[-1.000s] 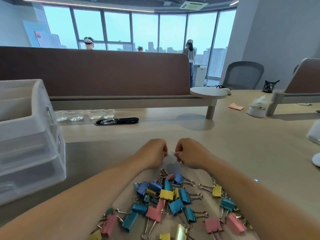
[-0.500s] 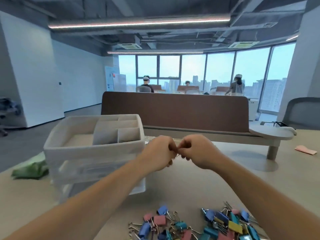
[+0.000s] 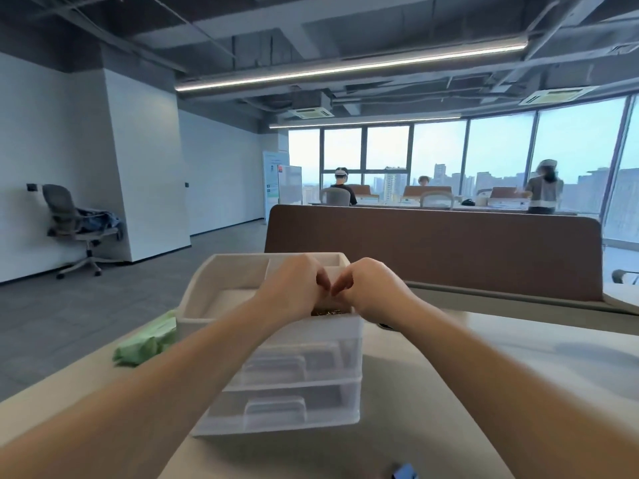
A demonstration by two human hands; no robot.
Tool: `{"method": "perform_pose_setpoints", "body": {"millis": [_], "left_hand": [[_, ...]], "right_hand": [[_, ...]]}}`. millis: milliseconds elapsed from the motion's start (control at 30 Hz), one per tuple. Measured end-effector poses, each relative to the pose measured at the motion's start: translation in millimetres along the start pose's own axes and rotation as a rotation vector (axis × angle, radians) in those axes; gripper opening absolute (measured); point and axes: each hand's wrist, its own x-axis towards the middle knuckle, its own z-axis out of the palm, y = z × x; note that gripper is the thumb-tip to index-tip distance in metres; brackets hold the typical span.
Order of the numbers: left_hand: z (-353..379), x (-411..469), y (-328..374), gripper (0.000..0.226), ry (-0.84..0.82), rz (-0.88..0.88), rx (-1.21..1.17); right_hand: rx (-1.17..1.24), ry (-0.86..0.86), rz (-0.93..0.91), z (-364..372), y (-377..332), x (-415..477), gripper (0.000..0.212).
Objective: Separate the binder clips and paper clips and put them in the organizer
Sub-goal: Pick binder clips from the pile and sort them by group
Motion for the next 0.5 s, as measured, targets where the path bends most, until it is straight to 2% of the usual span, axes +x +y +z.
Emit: {"method": "perform_pose_setpoints", "body": {"millis": [133, 200, 333, 500], "left_hand": [[4.1, 8.0, -10.7, 0.024, -0.067, -0.006, 0.051], [5.2, 4.9, -11.3, 0.028, -0.006, 0.024, 0.122], [3.1, -7.8, -4.3, 0.027, 0.071, 0.078, 0.051], [7.3, -36.9, 16.7, 0.013, 0.05, 0.164, -0.044]], "right_hand": [[-0.152, -0.045, -0.031, 3.9, -3.2, 3.9, 0.033], [-0.121, -0.023, -0.021, 4.1, -2.0, 3.5, 0.032], [-0.015, 0.039, -0.018, -0.3, 0.1, -7.7, 0.026], [0.051, 0.054, 0.01, -9.7, 12.2, -47.2, 0.016]]}}
